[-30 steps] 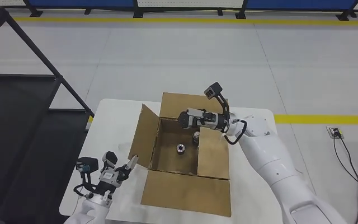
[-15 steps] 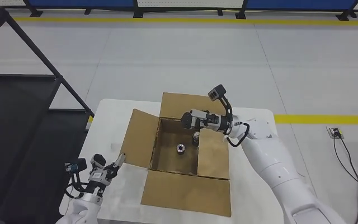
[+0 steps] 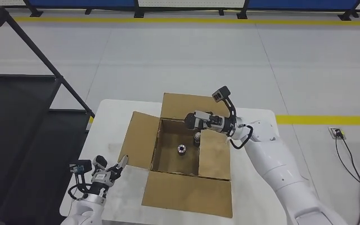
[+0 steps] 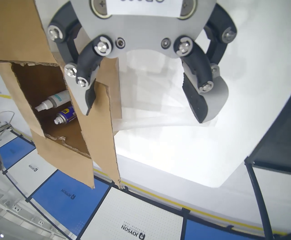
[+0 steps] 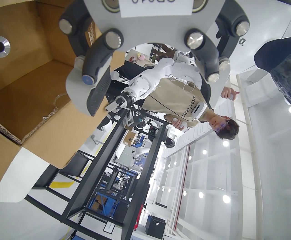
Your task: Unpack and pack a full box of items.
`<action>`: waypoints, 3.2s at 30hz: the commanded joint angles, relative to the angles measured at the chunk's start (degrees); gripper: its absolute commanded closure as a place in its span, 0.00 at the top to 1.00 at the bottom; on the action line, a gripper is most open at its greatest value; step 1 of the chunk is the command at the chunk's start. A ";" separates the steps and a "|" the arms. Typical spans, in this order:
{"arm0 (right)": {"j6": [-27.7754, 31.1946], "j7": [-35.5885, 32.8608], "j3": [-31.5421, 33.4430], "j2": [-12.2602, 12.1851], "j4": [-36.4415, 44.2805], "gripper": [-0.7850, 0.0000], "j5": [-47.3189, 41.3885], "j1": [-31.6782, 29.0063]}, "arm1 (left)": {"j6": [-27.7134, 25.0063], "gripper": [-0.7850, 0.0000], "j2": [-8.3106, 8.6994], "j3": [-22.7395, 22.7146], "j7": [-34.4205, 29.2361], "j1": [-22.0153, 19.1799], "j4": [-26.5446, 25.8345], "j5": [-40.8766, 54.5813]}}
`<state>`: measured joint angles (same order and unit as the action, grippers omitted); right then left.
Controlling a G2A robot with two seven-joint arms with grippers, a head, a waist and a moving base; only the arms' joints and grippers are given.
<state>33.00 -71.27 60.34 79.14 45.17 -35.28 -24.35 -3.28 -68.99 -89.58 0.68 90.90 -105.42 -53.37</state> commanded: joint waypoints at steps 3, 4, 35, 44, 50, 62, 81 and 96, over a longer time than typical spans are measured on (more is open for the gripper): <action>0.18 0.18 0.73 -0.44 1.07 1.00 0.11 -1.02 | -0.52 1.00 -0.06 -0.30 -0.91 0.00 -1.56 1.18; 0.23 0.22 0.93 -0.58 1.30 1.00 0.25 -1.30 | -0.41 1.00 -0.06 -0.47 -1.02 0.12 -1.99 1.18; 3.95 3.94 2.21 -2.67 7.06 1.00 8.38 -5.02 | -5.07 1.00 0.10 -6.22 -6.76 4.67 -23.58 4.50; 12.51 12.50 14.27 -8.71 22.78 1.00 13.43 -21.34 | -6.86 1.00 0.02 7.02 -21.81 -5.92 -21.17 2.98; 15.53 15.52 22.65 -11.52 27.72 1.00 10.25 -30.78 | -2.44 1.00 -1.36 17.53 -30.25 -19.85 -8.95 9.34; 15.67 15.66 25.93 -12.68 28.73 1.00 11.53 -34.30 | -2.52 1.00 -2.17 21.11 -38.03 -27.92 0.01 18.04; 16.03 16.03 31.33 -14.58 31.19 1.00 7.33 -38.54 | -5.52 1.00 -5.44 32.73 -45.73 -42.97 23.54 34.20; 17.89 17.93 32.32 -15.40 32.60 1.00 5.76 -41.78 | -11.99 1.00 -7.24 35.87 -43.42 -46.82 28.23 41.64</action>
<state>50.76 -53.49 92.68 63.77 77.74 -29.37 -65.99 -15.15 -76.32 -53.44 -42.87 43.74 -76.27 -11.74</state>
